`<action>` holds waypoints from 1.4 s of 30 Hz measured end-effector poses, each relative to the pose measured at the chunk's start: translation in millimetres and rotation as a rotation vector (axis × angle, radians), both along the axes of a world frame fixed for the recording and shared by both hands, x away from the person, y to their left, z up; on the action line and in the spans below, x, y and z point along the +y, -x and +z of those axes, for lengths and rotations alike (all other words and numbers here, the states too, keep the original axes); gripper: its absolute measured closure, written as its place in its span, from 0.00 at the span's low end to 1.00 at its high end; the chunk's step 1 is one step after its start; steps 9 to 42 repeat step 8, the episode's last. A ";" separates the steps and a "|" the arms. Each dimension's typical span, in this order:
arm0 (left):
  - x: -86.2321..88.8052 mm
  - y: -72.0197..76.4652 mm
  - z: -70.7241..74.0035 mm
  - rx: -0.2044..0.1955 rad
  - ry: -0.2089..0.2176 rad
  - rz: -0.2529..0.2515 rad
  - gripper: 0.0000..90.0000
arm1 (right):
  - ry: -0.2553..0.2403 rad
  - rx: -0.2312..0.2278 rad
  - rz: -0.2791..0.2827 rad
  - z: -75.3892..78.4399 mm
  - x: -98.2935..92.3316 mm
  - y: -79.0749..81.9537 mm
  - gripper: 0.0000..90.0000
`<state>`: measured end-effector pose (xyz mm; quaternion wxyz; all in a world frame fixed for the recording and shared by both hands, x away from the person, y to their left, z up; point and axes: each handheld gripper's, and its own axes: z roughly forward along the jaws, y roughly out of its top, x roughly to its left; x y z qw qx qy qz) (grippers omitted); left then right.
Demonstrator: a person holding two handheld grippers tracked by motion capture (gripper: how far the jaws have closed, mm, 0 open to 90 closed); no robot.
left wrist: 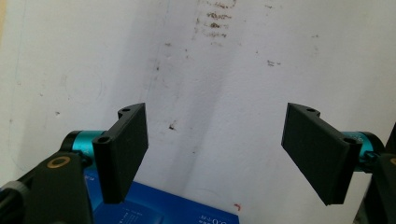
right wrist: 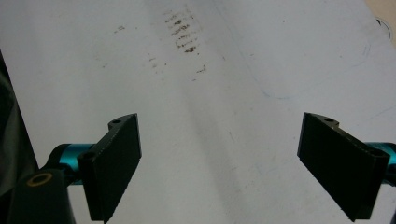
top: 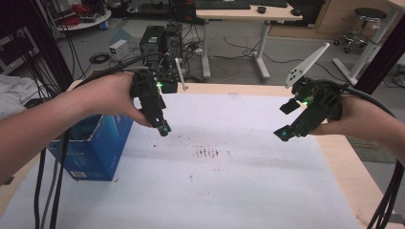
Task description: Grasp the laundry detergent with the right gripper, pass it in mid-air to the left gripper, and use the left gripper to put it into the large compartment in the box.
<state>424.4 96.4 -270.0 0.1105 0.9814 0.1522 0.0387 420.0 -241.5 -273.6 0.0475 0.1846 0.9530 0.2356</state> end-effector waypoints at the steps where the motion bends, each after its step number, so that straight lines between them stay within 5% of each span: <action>1: 0.2 -0.2 -0.5 0.002 0.000 0.002 0.26 | 0.001 0.001 -0.001 -0.1 0.0 0.1 0.15; 42: 1.5 -1.8 -1.0 0.010 -0.008 0.008 0.26 | -0.001 0.002 0.001 -0.1 1.7 0.4 0.15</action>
